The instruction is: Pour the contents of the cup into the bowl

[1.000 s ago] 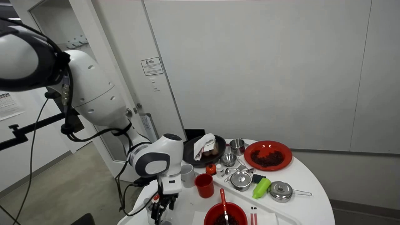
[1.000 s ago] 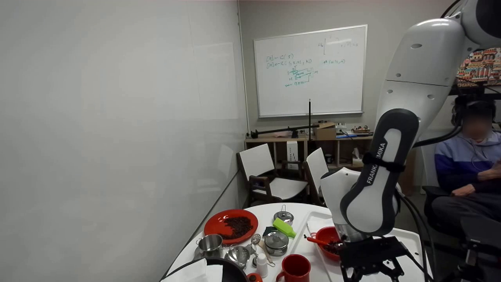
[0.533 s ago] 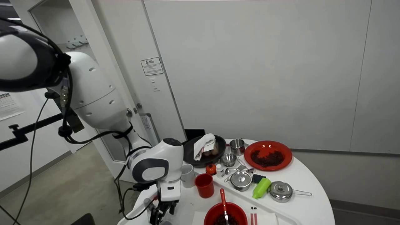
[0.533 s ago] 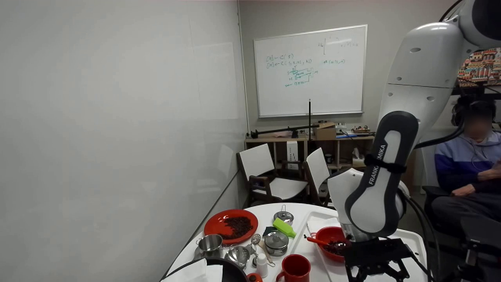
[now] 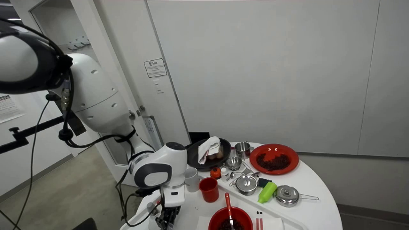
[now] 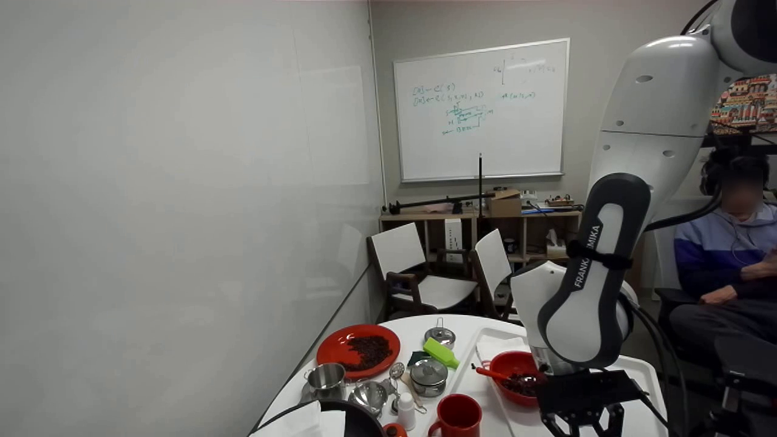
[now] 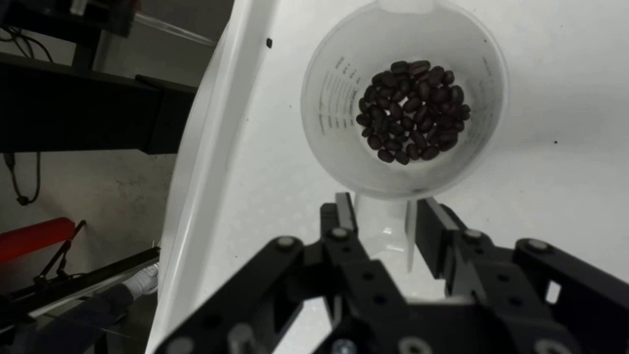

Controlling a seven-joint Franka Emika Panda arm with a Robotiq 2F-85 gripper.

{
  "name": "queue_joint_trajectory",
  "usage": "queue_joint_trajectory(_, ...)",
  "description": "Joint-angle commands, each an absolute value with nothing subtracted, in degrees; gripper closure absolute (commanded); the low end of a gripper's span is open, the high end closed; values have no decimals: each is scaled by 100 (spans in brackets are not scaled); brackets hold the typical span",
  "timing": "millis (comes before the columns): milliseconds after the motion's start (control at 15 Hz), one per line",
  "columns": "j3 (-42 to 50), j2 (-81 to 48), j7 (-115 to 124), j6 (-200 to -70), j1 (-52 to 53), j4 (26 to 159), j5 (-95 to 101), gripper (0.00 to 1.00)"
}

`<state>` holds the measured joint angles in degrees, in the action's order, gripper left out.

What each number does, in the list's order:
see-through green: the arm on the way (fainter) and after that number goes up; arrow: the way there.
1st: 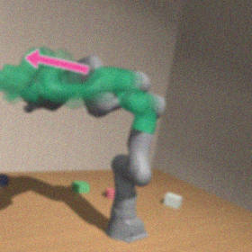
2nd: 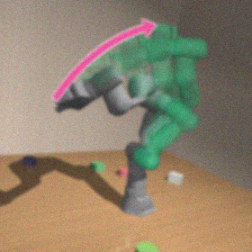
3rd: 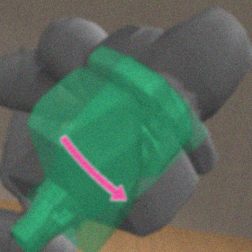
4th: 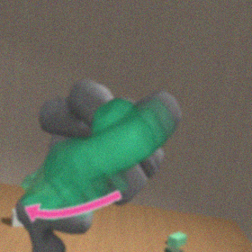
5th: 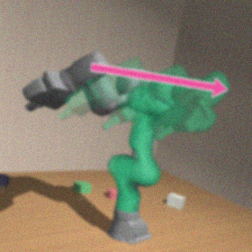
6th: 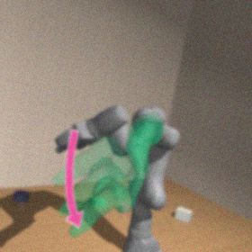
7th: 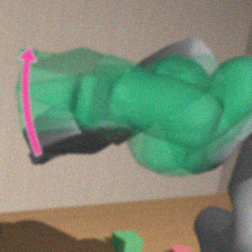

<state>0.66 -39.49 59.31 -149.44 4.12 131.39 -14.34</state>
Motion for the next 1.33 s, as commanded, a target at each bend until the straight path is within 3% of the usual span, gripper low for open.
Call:
queue_joint_trajectory(0,10,-3927,5656,-15010,439,13109,-1576,93)
queue_joint_trajectory(600,147,-3686,5357,-14633,719,12878,-1283,90)
queue_joint_trajectory(1267,743,-3385,5630,-12210,1394,11731,529,90)
